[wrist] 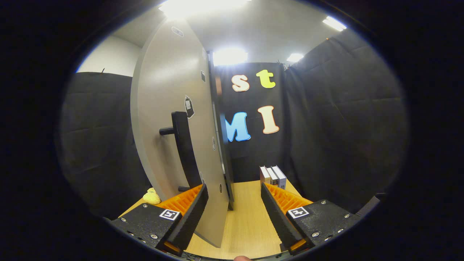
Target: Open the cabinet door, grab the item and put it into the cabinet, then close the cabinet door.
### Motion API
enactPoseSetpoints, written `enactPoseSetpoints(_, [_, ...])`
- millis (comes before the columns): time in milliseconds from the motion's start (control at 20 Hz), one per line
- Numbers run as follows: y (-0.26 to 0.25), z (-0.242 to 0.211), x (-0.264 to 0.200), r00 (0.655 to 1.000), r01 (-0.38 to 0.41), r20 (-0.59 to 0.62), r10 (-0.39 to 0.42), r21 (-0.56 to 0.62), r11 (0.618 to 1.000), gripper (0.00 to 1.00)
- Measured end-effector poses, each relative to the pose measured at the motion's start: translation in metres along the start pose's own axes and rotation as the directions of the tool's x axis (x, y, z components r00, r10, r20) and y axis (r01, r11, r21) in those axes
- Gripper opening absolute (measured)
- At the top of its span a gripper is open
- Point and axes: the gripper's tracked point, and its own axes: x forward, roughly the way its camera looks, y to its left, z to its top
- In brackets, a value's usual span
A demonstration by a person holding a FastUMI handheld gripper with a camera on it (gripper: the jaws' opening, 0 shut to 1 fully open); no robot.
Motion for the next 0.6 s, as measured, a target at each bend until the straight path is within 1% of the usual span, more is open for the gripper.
enactPoseSetpoints(200, [0.064,-0.009,0.006,1.0,-0.022,0.001,0.022,0.011,1.0,0.93])
enactPoseSetpoints(450, [0.141,-0.011,0.028,0.999,-0.04,0.015,0.04,-0.02,0.999,0.93])
enactPoseSetpoints(600, [0.182,-0.01,0.039,0.997,-0.075,0.032,0.075,-0.004,0.997,0.94])
